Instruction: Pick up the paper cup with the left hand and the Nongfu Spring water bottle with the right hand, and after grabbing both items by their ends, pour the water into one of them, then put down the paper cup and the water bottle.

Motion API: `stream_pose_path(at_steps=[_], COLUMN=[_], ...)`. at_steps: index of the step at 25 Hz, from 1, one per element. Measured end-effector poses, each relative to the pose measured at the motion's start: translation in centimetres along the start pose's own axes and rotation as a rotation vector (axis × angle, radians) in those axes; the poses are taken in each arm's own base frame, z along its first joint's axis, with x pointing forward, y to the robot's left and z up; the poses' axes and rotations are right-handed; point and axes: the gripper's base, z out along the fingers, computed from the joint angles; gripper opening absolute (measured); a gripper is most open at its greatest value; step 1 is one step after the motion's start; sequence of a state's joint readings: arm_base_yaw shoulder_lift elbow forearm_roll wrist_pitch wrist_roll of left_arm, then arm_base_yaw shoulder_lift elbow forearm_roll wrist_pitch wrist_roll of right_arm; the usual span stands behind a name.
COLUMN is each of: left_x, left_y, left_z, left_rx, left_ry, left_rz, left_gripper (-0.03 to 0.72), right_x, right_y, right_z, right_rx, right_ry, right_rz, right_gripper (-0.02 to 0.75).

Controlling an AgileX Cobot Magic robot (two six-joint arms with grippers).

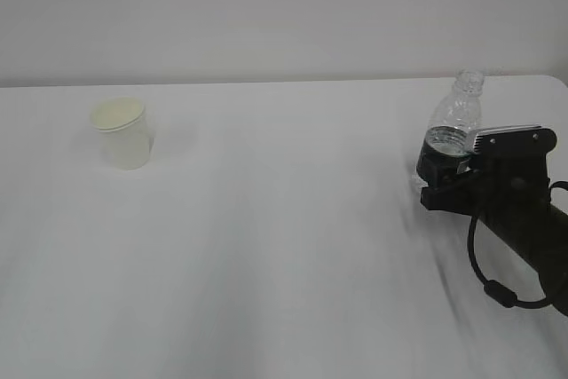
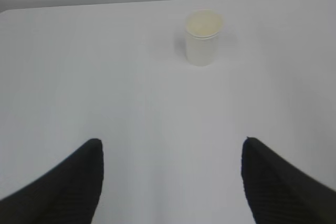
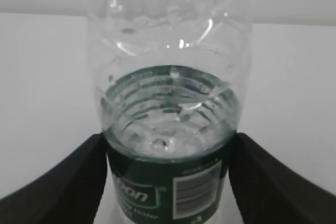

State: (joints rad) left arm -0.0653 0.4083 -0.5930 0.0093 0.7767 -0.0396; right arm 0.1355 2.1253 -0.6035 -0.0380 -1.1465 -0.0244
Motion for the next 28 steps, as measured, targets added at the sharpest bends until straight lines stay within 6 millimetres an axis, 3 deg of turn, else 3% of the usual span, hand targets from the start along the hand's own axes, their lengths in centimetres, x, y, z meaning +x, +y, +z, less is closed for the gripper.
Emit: stream_pose_path(at_steps=[6, 11, 17, 23, 28], left_x=[0.0, 0.0, 0.0, 0.0, 0.0], left_y=[0.0, 0.0, 0.0, 0.0, 0.0], left_z=[0.0, 0.0, 0.0, 0.0, 0.0], left_rx=[0.0, 0.0, 0.0, 0.0, 0.0], left_ry=[0.0, 0.0, 0.0, 0.0, 0.0], left_rz=[0.0, 0.0, 0.0, 0.0, 0.0], left_gripper=[0.587, 0.587, 0.587, 0.587, 0.587], right_x=[-0.24, -0.24, -0.24, -0.2, 0.64], right_y=[-0.02, -0.02, -0.02, -0.02, 0.0], right_z=[0.25, 0.25, 0.25, 0.25, 0.78], right_rx=[0.0, 0.0, 0.0, 0.0, 0.0], right_ry=[-0.011, -0.011, -0.011, -0.006, 0.015], right_rz=[0.0, 0.0, -0.001, -0.001, 0.0], right_gripper=[0.532, 0.465, 0.44, 0.61, 0.641])
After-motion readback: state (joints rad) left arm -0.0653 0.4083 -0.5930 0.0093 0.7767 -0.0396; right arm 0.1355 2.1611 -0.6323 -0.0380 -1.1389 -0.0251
